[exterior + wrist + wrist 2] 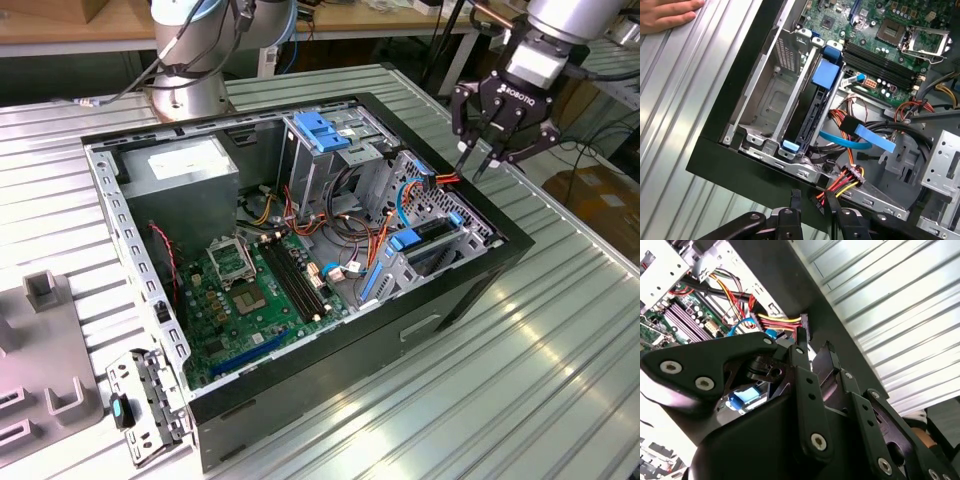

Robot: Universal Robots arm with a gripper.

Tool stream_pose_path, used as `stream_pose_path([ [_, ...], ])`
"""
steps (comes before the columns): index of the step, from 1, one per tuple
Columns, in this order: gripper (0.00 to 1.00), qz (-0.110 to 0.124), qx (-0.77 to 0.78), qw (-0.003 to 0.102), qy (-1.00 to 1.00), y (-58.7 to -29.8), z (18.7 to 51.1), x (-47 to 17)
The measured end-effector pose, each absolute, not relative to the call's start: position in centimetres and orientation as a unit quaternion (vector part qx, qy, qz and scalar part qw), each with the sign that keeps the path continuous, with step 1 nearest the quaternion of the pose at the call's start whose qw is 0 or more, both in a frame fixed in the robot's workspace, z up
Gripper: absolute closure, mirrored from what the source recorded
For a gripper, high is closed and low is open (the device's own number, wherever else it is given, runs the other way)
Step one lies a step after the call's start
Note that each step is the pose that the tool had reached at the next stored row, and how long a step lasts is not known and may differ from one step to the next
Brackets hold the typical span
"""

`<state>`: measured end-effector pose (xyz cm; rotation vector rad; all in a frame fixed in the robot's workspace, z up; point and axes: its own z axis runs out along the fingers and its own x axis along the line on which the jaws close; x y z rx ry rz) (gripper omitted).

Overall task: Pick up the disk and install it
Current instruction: 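Insert the first disk wire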

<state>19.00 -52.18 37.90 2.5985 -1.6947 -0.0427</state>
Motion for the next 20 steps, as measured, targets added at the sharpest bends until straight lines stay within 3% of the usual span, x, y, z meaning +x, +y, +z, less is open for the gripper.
stream_pose_path([
  [12,0.67,-0.015,0.884,0.015,-0.467,-52.05,37.37,19.22],
  [17,0.67,-0.022,0.902,0.002,-0.431,-52.04,37.05,19.11],
  [20,0.67,-0.023,0.914,0.001,-0.404,-52.04,36.95,19.1],
])
